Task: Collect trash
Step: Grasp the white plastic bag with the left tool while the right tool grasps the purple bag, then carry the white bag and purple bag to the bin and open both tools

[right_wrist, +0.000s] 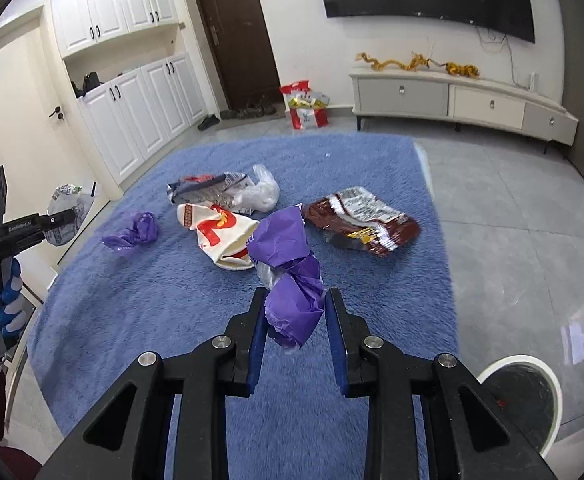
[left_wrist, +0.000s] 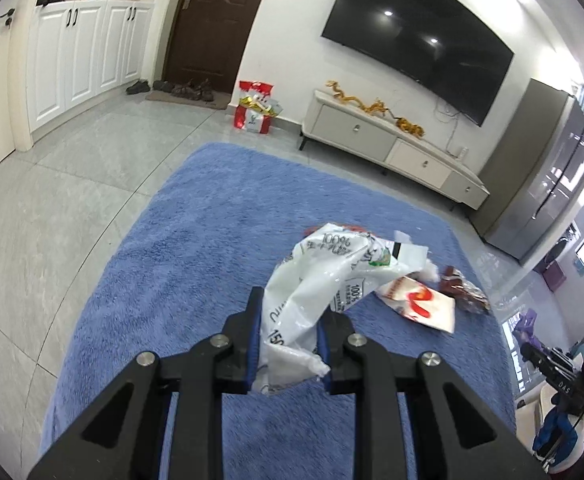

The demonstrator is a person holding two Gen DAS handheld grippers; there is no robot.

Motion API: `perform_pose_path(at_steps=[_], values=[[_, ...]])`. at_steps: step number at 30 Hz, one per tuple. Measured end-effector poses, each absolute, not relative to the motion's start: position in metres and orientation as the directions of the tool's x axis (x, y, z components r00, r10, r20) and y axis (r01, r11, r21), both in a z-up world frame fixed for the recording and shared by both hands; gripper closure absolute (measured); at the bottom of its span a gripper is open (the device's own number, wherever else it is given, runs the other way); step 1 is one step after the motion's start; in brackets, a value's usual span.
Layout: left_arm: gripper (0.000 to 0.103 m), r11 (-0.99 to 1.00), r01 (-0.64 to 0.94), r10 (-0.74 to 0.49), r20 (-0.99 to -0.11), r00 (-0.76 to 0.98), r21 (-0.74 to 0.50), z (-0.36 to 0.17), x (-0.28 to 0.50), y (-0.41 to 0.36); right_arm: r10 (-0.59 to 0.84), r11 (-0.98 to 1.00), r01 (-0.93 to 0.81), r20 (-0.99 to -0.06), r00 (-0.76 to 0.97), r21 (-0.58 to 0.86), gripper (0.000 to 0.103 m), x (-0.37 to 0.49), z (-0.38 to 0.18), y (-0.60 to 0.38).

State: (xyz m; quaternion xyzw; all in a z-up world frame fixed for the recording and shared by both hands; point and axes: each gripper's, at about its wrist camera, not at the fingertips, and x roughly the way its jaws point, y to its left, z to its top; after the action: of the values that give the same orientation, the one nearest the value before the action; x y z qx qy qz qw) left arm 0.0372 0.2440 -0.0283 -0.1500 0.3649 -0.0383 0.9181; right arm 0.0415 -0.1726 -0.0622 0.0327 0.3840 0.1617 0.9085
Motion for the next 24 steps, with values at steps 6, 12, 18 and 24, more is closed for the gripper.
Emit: perform_pose_path(at_steps=[6, 12, 18, 24], values=[[0.081, 0.954, 0.027, -0.217, -0.627, 0.748, -0.298, -0.003, 0.016, 0.218, 0.303, 0.952, -0.258, -0.643, 0.704, 0.166, 0.075, 0.009, -0.039, -0.184], [0.081, 0.954, 0.112, -0.266, -0.609, 0.747, -0.279, 0.017, 0.006, 0.173, 0.266, 0.964, -0.227, -0.592, 0.761, 0.14, 0.075, -0.022, -0.018, -0.209], [0.081, 0.939, 0.225, -0.341, -0.606, 0.718, -0.261, 0.029, 0.007, 0.108, 0.205, 0.977, -0.135, -0.555, 0.806, 0.165, 0.075, -0.054, -0.009, -0.265], [0.081, 0.904, 0.363, -0.419, -0.632, 0.653, -0.225, 0.026, 0.013, 0.016, 0.136, 0.983, -0.04, -0.57, 0.81, 0.178, 0.075, -0.072, -0.019, -0.319]])
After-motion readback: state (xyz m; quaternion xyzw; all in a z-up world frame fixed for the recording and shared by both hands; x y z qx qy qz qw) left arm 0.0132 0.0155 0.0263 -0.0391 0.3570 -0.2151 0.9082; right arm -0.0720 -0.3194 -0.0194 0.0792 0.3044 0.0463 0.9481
